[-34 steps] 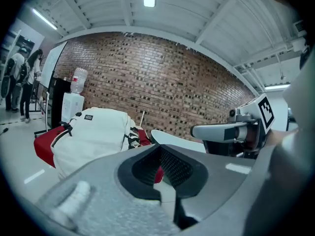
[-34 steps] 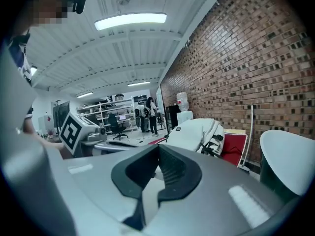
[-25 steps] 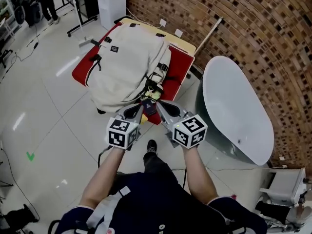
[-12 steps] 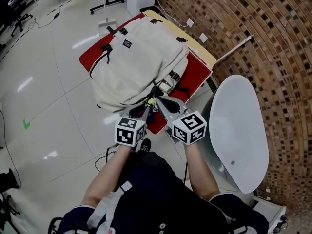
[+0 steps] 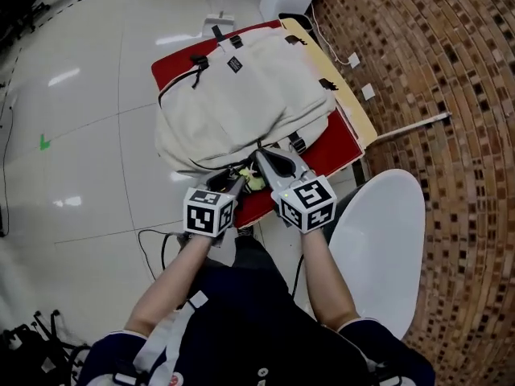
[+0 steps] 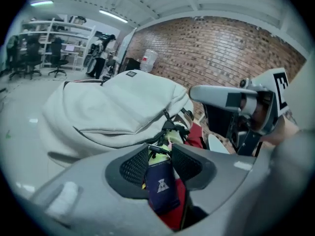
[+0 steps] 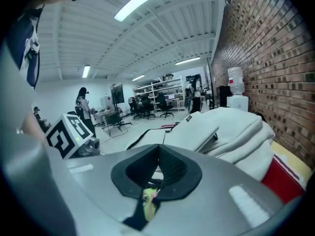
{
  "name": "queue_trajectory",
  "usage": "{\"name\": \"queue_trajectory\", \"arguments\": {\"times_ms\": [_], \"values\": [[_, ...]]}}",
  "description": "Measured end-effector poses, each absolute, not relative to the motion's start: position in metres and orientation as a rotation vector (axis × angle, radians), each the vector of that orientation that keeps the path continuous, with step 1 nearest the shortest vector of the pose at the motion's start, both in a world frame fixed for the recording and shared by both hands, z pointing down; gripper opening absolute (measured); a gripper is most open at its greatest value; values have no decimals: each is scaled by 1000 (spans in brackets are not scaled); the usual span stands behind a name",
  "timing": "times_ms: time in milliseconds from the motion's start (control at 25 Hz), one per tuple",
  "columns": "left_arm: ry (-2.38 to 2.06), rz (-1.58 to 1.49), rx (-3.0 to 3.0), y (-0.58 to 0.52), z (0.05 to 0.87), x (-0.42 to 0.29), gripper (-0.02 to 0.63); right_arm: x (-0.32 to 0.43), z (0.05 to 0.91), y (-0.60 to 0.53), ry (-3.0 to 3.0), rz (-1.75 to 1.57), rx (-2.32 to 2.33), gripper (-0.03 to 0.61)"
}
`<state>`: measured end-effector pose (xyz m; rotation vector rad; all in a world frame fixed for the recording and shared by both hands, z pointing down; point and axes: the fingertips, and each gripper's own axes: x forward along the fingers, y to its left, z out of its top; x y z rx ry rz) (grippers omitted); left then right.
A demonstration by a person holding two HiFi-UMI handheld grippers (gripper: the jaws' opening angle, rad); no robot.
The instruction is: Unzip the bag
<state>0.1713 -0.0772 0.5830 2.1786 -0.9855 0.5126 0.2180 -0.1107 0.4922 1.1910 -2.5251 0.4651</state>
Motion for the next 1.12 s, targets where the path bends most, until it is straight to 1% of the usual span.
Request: {"name": "queue_trajectory", "arguments": {"times_ms": [240, 440, 720, 800, 880, 1120], "values": [[-1301, 444, 1918, -89, 586, 165, 158, 213, 498, -117, -2647, 435, 914, 3], [-1373, 364, 1811, -85, 584, 172, 158, 214, 498, -120, -2685, 414, 794, 3], [-1469, 487, 1757, -90, 599, 163, 156, 205, 497, -129, -2722, 396, 692, 3], [-1472, 528, 1767, -86, 600, 160, 146, 202, 499, -129, -2724, 396, 665, 3], [-1452, 552, 1763, -80, 603, 154, 71, 198, 500, -131, -2728, 393, 646, 3], [-1321, 584, 1831, -81, 612, 155, 75, 182, 502, -131, -2721, 372, 592, 3]]}}
